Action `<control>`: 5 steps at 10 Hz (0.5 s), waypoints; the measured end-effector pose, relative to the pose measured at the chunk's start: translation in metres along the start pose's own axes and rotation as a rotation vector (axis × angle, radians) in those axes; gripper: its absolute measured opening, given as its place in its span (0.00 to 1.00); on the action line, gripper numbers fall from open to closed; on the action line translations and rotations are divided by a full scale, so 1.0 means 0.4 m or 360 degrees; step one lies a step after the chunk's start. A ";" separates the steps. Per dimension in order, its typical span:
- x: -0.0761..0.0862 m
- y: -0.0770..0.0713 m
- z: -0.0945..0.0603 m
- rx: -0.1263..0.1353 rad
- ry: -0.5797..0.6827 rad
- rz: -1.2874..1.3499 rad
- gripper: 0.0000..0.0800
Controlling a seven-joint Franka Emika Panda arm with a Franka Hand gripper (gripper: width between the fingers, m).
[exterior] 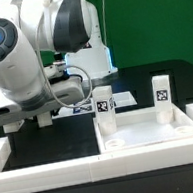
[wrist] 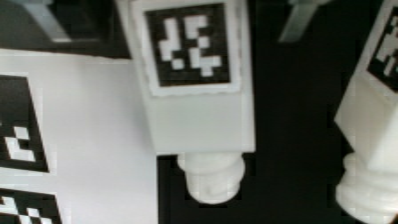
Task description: Assemble square table
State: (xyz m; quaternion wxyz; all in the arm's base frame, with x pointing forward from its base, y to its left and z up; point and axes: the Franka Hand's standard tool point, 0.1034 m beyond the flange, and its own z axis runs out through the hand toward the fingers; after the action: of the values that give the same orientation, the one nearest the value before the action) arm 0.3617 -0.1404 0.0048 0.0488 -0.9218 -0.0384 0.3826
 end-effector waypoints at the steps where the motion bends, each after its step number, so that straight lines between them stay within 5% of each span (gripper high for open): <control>1: 0.001 -0.003 -0.001 -0.0004 -0.0001 -0.0004 0.36; 5: 0.004 -0.012 -0.002 -0.0002 -0.0006 -0.0013 0.36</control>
Offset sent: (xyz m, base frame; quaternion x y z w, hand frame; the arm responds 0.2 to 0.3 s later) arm 0.0007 0.0059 -0.0020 0.0015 0.0057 0.0028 1.0000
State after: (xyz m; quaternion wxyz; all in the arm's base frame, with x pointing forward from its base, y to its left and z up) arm 0.3633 -0.1355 0.0049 0.0495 -0.9210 -0.0424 0.3841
